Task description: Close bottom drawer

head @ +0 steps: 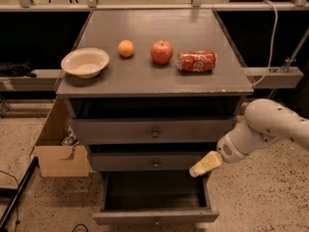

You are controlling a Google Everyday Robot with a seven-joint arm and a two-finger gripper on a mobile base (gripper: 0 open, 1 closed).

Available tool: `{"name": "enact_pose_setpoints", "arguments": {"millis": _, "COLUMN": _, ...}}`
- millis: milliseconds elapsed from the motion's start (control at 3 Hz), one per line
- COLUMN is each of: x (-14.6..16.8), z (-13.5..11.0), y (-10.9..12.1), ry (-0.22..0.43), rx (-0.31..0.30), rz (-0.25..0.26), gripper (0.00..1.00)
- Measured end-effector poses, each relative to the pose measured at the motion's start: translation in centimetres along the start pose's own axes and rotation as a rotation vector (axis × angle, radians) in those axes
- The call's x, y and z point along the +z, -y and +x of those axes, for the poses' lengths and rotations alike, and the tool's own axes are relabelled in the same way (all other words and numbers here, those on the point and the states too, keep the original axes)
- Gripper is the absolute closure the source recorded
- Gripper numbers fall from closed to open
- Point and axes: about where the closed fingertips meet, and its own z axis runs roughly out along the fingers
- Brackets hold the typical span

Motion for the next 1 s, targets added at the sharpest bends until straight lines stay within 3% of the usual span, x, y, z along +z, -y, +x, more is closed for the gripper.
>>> {"name": "enact_pose_setpoints", "arguments": {"millis": 333, "x": 4.8, "z": 0.9, "y": 1.8, "ry": -0.09, "rx": 0.107, "rz": -0.032, "gripper": 0.0}}
{"name": "enact_pose_setpoints", "arguments": {"millis": 667, "x": 3.9, "z": 0.5, "y": 0.6, "ry": -0.051, "rx": -0.014, "rz": -0.054, "gripper": 0.0}}
{"name": "enact_pose_setpoints", "arguments": {"millis": 1000, "x": 2.9, "z": -0.2, "y": -1.4, "ry": -0.08, "rx": -0.238, "rz": -0.13, "gripper": 0.0}}
